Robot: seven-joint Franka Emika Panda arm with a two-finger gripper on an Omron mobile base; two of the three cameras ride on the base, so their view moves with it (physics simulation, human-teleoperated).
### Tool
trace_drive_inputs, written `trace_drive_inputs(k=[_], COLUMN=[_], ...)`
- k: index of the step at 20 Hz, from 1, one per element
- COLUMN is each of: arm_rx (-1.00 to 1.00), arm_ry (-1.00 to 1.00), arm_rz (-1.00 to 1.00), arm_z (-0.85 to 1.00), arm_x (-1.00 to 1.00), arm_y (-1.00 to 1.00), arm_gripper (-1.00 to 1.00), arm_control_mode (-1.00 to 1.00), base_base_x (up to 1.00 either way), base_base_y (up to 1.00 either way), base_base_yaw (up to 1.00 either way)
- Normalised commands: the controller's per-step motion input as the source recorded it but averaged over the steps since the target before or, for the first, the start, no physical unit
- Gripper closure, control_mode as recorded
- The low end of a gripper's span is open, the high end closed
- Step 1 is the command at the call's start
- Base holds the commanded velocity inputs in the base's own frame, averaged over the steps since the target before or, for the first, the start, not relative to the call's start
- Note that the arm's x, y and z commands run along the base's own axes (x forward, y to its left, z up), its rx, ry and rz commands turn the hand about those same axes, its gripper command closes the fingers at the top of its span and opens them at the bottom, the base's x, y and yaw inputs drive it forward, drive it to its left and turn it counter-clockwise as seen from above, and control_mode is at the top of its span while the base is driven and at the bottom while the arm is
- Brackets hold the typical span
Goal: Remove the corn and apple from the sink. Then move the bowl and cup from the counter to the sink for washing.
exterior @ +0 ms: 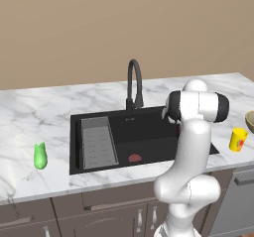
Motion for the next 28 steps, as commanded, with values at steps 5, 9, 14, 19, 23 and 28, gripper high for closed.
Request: trace_drive_inputs(k=[5,9,14,19,23,28], arm_rx=[0.00,0.00,0.00,0.00,0.00,0.00], arm_ry=[0.00,0.00,0.00,0.00,0.00,0.00], arm_rz=[0.00,0.00,0.00,0.00,0.00,0.00], arm_z=[0.39,0.37,0.36,0.35,0.35,0.33], arm_x=[-0.19,-0.20,-0.22,-0.23,-0.24,-0.25], arm_y=[0.01,0.01,0.03,0.07,0.08,0.06], arm_gripper=[1.00,1.00,1.00,1.00,1.00,1.00], arm_control_mode=[-1.00,-1.00,-1.00,-1.00,-1.00,-1.00], base_base_x=[0.00,0.00,0.00,0.00,0.00,0.00], base_base_y=[0.00,0.00,0.00,0.00,0.00,0.00], base_base_yaw=[0.00,0.00,0.00,0.00,0.00,0.00])
